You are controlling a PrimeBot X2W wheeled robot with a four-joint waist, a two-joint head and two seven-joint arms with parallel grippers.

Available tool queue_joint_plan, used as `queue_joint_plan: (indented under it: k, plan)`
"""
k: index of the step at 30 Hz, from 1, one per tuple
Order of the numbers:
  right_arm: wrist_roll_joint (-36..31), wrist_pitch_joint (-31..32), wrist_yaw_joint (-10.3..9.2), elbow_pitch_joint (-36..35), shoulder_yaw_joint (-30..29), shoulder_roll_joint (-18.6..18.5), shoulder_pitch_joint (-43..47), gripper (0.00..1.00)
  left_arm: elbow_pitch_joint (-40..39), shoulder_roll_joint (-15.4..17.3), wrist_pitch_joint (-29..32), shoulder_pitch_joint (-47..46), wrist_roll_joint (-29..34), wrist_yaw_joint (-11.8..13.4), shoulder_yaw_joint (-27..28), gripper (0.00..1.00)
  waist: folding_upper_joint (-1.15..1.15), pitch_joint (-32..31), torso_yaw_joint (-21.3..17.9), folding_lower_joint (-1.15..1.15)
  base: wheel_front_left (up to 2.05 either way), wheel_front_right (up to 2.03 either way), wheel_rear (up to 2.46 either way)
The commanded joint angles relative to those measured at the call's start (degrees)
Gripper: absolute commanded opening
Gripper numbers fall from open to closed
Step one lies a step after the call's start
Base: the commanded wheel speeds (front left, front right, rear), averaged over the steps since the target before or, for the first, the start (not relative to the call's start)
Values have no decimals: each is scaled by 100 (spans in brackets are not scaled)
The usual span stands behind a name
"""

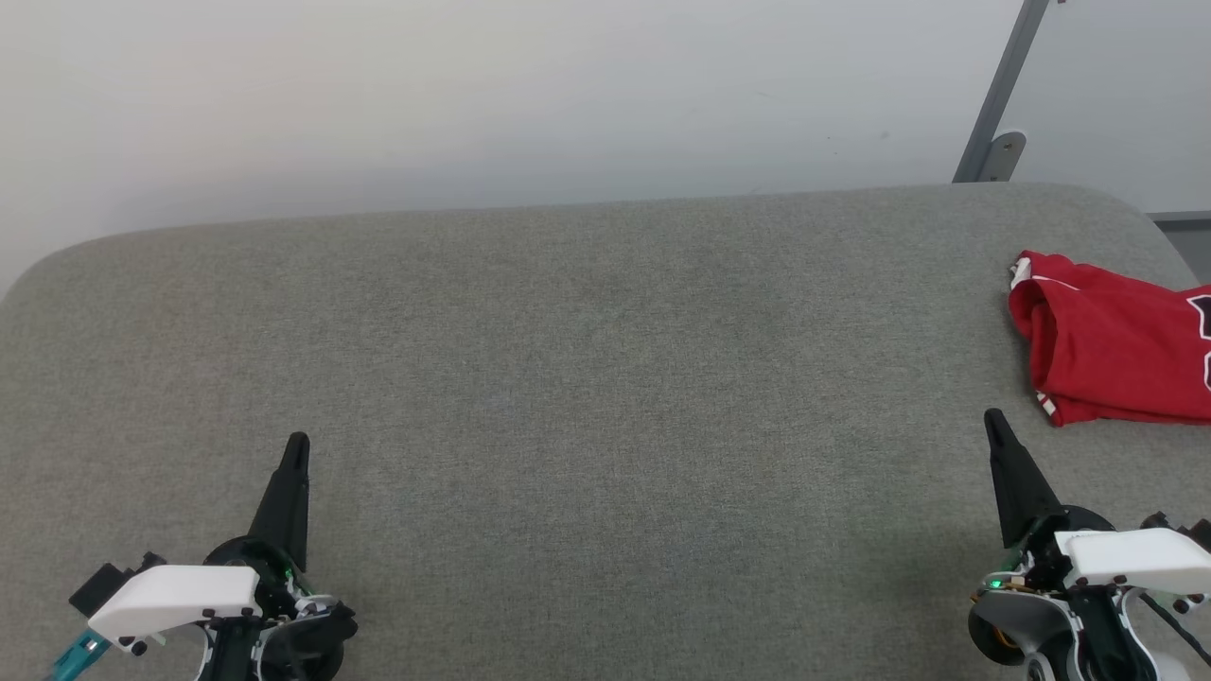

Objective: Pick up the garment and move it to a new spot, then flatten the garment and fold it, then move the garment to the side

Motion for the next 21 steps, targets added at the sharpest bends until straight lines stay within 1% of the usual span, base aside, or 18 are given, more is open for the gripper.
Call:
queue_joint_plan:
  k: [1,21]
  plan:
    - [23,7,-2,-19,-1,9,-24,0,-2,7,21,-73,-7,-32,-2,0,0,0,0,0,0,0,0]
    - [23,6,-2,-18,-2,9,-24,0,-3,7,17,-73,-7,-32,-1,0,0,0,0,0,0,0,0]
